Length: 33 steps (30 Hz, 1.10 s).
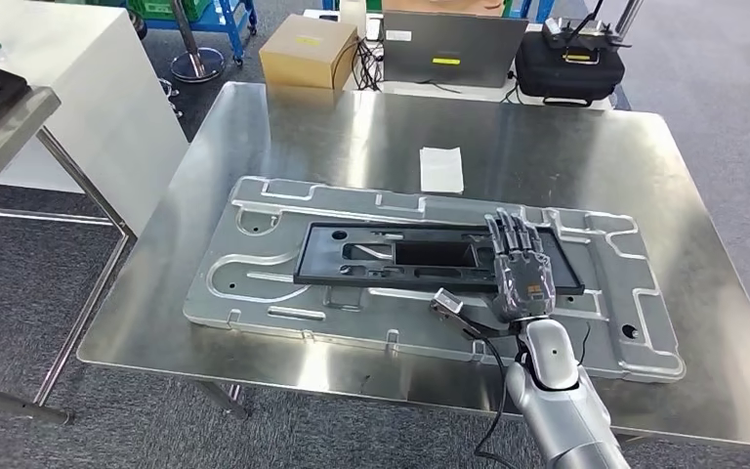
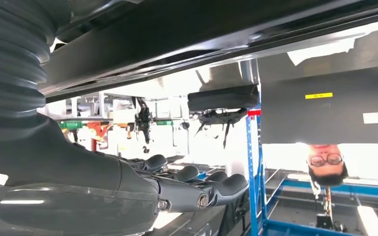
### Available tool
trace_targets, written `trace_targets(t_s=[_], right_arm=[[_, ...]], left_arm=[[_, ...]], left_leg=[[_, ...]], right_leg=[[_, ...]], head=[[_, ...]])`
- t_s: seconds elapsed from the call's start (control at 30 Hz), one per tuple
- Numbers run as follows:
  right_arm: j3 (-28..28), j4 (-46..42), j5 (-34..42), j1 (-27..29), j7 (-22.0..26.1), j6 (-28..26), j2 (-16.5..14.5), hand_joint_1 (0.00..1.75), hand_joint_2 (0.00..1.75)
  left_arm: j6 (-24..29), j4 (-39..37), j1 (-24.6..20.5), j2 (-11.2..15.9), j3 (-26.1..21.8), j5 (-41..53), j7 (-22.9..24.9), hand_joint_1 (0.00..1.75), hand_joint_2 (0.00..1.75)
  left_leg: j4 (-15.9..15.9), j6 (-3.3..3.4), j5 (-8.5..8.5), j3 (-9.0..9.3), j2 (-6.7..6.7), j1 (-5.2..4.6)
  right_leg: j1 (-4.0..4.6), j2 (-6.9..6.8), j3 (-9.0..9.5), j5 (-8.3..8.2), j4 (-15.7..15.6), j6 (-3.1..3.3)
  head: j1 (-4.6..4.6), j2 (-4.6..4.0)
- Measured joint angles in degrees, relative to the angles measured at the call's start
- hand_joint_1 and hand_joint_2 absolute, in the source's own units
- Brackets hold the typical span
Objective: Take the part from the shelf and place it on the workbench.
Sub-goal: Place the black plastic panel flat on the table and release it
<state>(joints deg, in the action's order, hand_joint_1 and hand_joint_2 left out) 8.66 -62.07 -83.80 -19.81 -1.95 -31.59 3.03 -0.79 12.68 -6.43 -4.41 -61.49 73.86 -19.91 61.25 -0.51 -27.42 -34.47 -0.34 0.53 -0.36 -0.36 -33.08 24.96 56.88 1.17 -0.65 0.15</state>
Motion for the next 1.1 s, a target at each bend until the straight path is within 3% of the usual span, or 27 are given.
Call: trace_targets(t_s=[0.1,0.13,0.17,0.2,0.27,0.3,0.33,0.43,0.47,0.53,0.6,0.63,0.67,0.7,0.77,0.83,0.9,0.97,1.0,1.1], right_arm=[[0.0,0.0,0.0,0.2,0.1,0.2,-0.3,0.00,1.75],[0.0,0.0,0.0,0.2,0.1,0.2,-0.4,0.00,1.75],[0.0,0.0,0.0,0.2,0.1,0.2,-0.4,0.00,1.75],[-0.1,0.0,0.0,0.3,0.1,0.2,-0.4,0.00,1.75],[-0.1,-0.1,-0.1,0.3,0.1,0.2,-0.5,0.00,1.75],[-0.2,-0.2,-0.1,0.3,0.1,0.1,-0.5,0.00,1.75],[-0.2,-0.2,-0.1,0.4,0.1,0.0,-0.5,0.00,1.31],[-0.2,-0.4,-0.2,1.3,0.2,-0.1,-0.6,0.00,0.00],[-0.2,-0.5,-0.2,1.7,0.2,-0.2,-0.6,0.00,0.00],[-0.2,-0.8,-0.3,2.3,0.2,-0.4,-0.6,0.00,0.87],[-0.3,-1.1,-0.3,2.6,0.2,-0.6,-0.6,0.00,1.75],[-0.3,-1.2,-0.3,2.7,0.2,-0.7,-0.6,0.00,1.75],[-0.3,-1.4,-0.4,2.9,0.3,-0.7,-0.6,0.00,1.75],[-0.3,-1.6,-0.4,2.9,0.3,-0.7,-0.6,0.00,1.75],[-0.3,-2.2,-0.5,2.9,0.3,-0.7,-0.7,0.00,1.75],[-0.3,-2.8,-0.8,2.8,0.3,-0.7,-0.7,0.00,1.75],[-0.3,-3.1,-1.1,3.1,0.3,-0.7,-0.8,0.00,1.75],[-0.3,-3.1,-1.3,3.4,0.3,-0.7,-0.9,0.00,1.75],[-0.3,-3.1,-1.3,3.5,0.3,-0.7,-1.1,0.00,1.75],[-0.3,-3.0,-1.5,4.0,0.3,-0.7,-1.4,0.00,1.75]], left_arm=[[-0.9,0.0,0.2,0.0,-0.1,-0.5,-0.1,0.00,0.00],[-1.2,0.0,0.3,0.1,-0.1,-0.7,-0.1,0.00,0.00],[-1.5,0.0,0.4,0.1,-0.1,-0.8,-0.2,0.00,0.00],[-1.6,0.0,0.4,0.1,-0.1,-0.8,-0.3,0.00,0.00],[-1.7,0.0,0.4,0.2,-0.1,-0.8,-0.4,0.00,0.00],[-1.8,0.0,0.4,0.2,-0.1,-0.9,-0.5,0.00,0.00],[-1.8,0.0,0.4,0.2,-0.2,-0.9,-0.5,0.00,0.00],[-2.1,0.0,0.4,0.2,-0.2,-1.0,-0.6,0.00,0.00],[-2.1,0.0,0.4,0.2,-0.2,-1.1,-0.6,0.00,0.00],[-2.2,0.0,0.3,0.2,-0.2,-1.1,-0.6,0.00,0.00],[-2.3,0.0,0.4,0.2,-0.2,-1.2,-0.6,0.00,0.00],[-2.4,0.0,0.4,0.2,-0.3,-1.2,-0.7,0.00,0.00],[-2.5,0.0,0.4,0.2,-0.3,-1.2,-0.7,0.00,0.00],[-2.6,0.0,0.4,0.2,-0.3,-1.2,-0.7,0.00,0.00],[-2.8,0.0,0.4,0.1,-0.3,-1.2,-0.7,0.00,0.00],[-3.0,0.0,0.5,-0.1,-0.3,-1.3,-0.7,0.00,0.00],[-3.0,0.0,0.5,-0.3,-0.3,-1.3,-0.7,0.00,0.00],[-3.0,0.0,0.5,-0.2,-0.4,-1.4,-0.7,0.00,0.00],[-3.0,0.0,0.6,-0.2,-0.5,-1.4,-0.7,0.00,0.00],[-3.1,0.0,0.7,-0.1,-0.5,-1.4,-0.6,0.00,0.00]], left_leg=[[10.2,-0.62,-6.10,-4.03,0.02,0.28],[12.5,-0.80,-6.94,-4.77,0.03,0.38],[12.7,-0.96,-6.57,-4.49,0.03,0.48],[10.6,-1.10,-5.23,-3.14,0.04,0.61],[3.0,-1.28,-1.99,1.11,-0.01,0.79],[0.1,-1.06,-0.98,2.54,-0.11,0.81],[-1.5,-0.77,-0.51,3.22,-0.19,0.74],[-1.7,0.68,0.29,2.75,-0.18,0.51],[-1.9,1.20,0.75,2.42,-0.11,0.53],[-2.1,2.07,1.83,1.27,0.04,0.59],[-2.1,2.40,2.83,-0.21,0.08,0.31],[-2.1,2.45,3.33,-0.90,0.09,0.12],[-2.1,2.51,3.81,-1.56,0.09,-0.10],[-2.1,2.55,4.30,-2.16,0.08,-0.35],[-2.1,2.55,5.27,-3.09,0.03,-0.74],[-2.3,2.24,6.27,-3.46,-0.03,-0.80],[-2.8,1.63,7.34,-3.50,-0.04,-0.55],[-2.9,0.98,7.52,-3.91,-0.08,-0.57],[-2.0,0.72,6.13,-4.41,-0.10,-0.67],[6.8,-0.05,-2.35,-6.65,-0.06,-0.38]], right_leg=[[-0.18,-0.27,-0.24,-0.42,0.0,0.25],[-0.21,-0.28,-0.47,-0.46,0.2,0.21],[-0.27,-0.28,-0.69,-0.50,0.4,0.15],[-0.37,-0.27,-0.91,-0.53,0.6,0.05],[-0.49,-0.16,-1.42,-0.51,1.3,-0.44],[-0.47,-0.03,-1.70,-0.52,1.7,-0.80],[-0.40,0.09,-1.94,-0.61,2.0,-1.24],[-0.49,0.36,-2.29,-1.23,1.9,-2.49],[-0.60,0.39,-2.61,-0.62,2.3,-2.80],[-0.72,0.41,-4.32,3.46,6.5,-3.18],[-0.70,0.38,-6.61,8.70,13.9,-3.34],[-0.67,0.38,-7.13,10.01,16.7,-3.30],[-0.56,0.38,-6.71,10.11,17.8,-3.10],[-0.36,0.39,-5.18,9.17,16.7,-2.70],[0.42,0.38,0.65,6.91,9.1,-1.11],[1.21,0.07,5.29,6.19,2.0,0.19],[1.71,-0.14,6.06,5.70,0.0,0.61],[1.37,-0.17,5.50,4.01,-1.1,1.01],[1.08,-0.25,4.99,3.02,-1.6,1.27],[0.62,-0.39,2.37,0.55,-1.9,1.43]], head=[[0.23,0.01],[0.24,0.01],[0.25,0.01],[0.25,0.01],[0.27,0.00],[0.22,0.00],[0.17,0.00],[0.08,0.00],[0.02,0.00],[-0.28,0.01],[-0.49,0.01],[-0.49,0.01],[-0.49,0.00],[-0.49,0.00],[-0.45,0.00],[-0.41,0.01],[-0.66,0.01],[-0.87,0.01],[-0.79,0.01],[-0.51,0.01]])
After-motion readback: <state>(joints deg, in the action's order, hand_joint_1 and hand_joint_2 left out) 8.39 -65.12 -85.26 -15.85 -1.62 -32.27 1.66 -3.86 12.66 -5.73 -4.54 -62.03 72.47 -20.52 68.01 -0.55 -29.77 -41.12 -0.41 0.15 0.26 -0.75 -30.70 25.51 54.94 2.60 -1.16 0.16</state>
